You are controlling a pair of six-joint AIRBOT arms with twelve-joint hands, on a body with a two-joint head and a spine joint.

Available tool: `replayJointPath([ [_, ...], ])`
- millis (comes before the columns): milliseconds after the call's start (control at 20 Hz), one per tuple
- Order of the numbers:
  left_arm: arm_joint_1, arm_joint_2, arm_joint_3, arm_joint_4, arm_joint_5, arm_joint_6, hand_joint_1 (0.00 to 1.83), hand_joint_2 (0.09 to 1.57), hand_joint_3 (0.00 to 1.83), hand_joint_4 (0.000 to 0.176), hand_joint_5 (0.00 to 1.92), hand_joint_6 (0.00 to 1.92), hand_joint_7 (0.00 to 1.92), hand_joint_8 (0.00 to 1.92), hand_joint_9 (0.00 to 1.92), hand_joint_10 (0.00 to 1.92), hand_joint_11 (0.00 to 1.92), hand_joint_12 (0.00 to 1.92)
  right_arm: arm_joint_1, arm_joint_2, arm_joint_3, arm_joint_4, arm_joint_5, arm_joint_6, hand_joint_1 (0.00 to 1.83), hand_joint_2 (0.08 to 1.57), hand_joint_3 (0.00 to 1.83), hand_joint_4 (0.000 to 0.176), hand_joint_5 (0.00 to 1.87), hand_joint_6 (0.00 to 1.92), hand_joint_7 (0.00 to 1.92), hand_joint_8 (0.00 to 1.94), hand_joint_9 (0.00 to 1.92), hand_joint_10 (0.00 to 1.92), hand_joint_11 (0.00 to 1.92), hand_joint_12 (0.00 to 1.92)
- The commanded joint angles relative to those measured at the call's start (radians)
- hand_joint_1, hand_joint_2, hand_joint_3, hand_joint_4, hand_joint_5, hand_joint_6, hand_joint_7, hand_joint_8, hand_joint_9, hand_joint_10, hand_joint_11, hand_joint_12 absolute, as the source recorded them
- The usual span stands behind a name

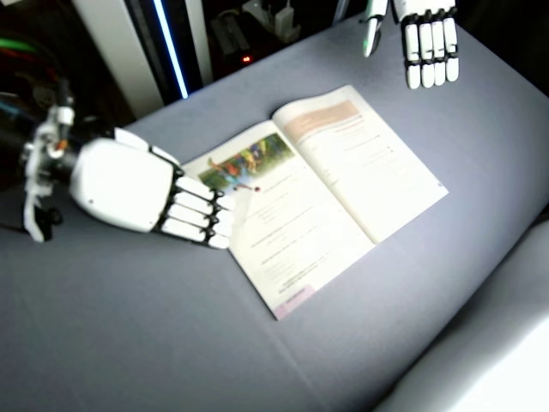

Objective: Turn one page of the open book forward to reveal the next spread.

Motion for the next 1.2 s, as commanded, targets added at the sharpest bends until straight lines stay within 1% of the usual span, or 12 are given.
replayJointPath([
  [0,-0.01,0.001,0.004,-0.002,-0.119,-0.002,0.0,1.37,0.0,0.0,0.11,0.0,0.13,0.01,0.13,0.01,0.07,0.09,0.01,-0.001,0.008,0.014,0.051,0.004,0.0,1.3,0.0,0.0,0.0,0.0,0.0,0.0,0.0,0.0,0.0,0.0],
  [250,-0.01,0.001,0.004,-0.001,-0.12,-0.005,0.0,1.38,0.0,0.0,0.1,0.0,0.12,0.0,0.11,0.0,0.05,0.08,0.0,-0.033,0.037,-0.029,0.041,0.004,0.0,1.27,0.0,0.0,0.0,0.0,0.0,0.0,0.0,0.0,0.0,0.0],
  [350,-0.01,0.0,0.004,0.0,-0.12,-0.006,0.0,1.37,0.0,0.0,0.1,0.01,0.13,0.01,0.13,0.01,0.09,0.09,-0.004,-0.054,0.047,-0.036,0.034,0.004,0.0,1.28,0.0,0.0,0.0,0.0,0.0,0.0,0.0,0.0,0.0,0.0],
  [500,-0.011,-0.001,0.005,0.0,-0.12,-0.006,0.0,1.37,0.0,0.0,0.11,0.01,0.14,0.01,0.13,0.01,0.08,0.09,-0.004,-0.073,0.053,-0.044,0.031,0.004,0.0,1.29,0.0,0.0,0.03,0.01,0.03,0.01,0.0,0.0,0.02,0.01],
  [700,-0.013,-0.003,0.006,0.002,-0.119,-0.006,0.0,1.37,0.0,0.0,0.12,0.01,0.14,0.01,0.14,0.01,0.1,0.09,-0.011,-0.1,0.066,-0.048,0.031,0.004,0.0,1.26,0.0,0.0,0.0,0.0,0.0,0.0,0.0,0.0,0.0,0.0],
  [800,-0.013,-0.003,0.007,0.002,-0.119,-0.006,0.0,1.37,0.0,0.0,0.12,0.01,0.15,0.01,0.14,0.01,0.09,0.09,-0.011,-0.115,0.072,-0.05,0.031,0.004,0.0,1.25,0.0,0.0,0.03,0.01,0.01,0.0,0.0,0.0,0.0,0.0],
  [1150,-0.015,-0.007,0.012,0.002,-0.119,-0.01,0.0,1.37,0.0,0.0,0.09,0.0,0.11,0.0,0.11,0.0,0.06,0.07,0.023,-0.181,0.104,-0.044,0.052,0.004,0.0,1.24,0.0,0.0,0.04,0.01,0.01,0.0,0.0,0.0,0.0,0.0],
])
